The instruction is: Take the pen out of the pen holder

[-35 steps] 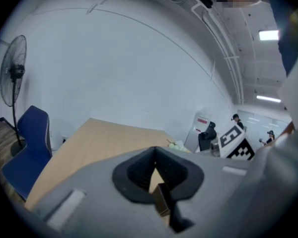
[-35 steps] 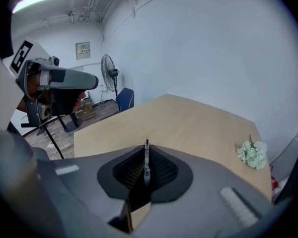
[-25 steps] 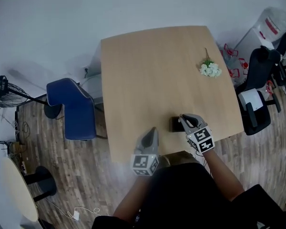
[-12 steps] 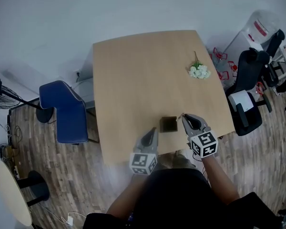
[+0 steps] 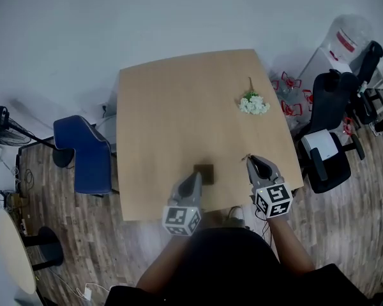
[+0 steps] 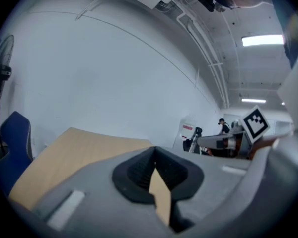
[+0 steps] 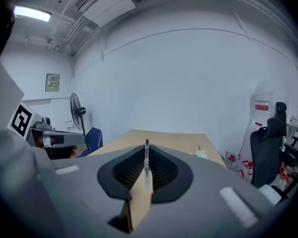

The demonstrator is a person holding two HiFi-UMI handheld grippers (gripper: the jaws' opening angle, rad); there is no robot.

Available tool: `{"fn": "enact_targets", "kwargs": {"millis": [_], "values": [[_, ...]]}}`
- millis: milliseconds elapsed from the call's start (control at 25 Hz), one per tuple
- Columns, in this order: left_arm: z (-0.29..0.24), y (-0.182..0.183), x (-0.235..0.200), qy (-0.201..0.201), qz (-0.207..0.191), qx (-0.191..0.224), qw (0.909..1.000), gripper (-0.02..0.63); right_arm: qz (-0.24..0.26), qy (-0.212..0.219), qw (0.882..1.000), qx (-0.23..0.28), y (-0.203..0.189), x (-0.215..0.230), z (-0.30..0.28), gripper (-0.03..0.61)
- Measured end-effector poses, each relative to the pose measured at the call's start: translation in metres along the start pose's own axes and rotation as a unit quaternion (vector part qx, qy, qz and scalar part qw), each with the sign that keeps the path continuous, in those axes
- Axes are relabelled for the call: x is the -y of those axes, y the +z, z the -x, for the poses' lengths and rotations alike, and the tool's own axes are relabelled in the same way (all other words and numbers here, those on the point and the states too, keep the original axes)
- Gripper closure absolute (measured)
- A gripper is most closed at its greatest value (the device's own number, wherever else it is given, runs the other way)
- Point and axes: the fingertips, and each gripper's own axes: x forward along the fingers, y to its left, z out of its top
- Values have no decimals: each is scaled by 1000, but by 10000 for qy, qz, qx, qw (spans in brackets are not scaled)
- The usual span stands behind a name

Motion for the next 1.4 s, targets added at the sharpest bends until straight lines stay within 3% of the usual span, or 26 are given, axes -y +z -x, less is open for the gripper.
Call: {"fn": "enact_targets", "kwargs": {"millis": [440, 840, 1400], "values": [[-48, 15, 76, 318, -301, 415, 9982, 612, 149, 237, 9989, 375, 3, 83, 45, 551], [-65, 18, 105, 771, -582, 538, 9939, 611, 308, 259, 9983, 431, -2, 140, 67, 551], [-80, -6, 141, 801, -448, 466, 9947, 611, 366, 384, 9974, 484, -12, 165, 84, 551]]}}
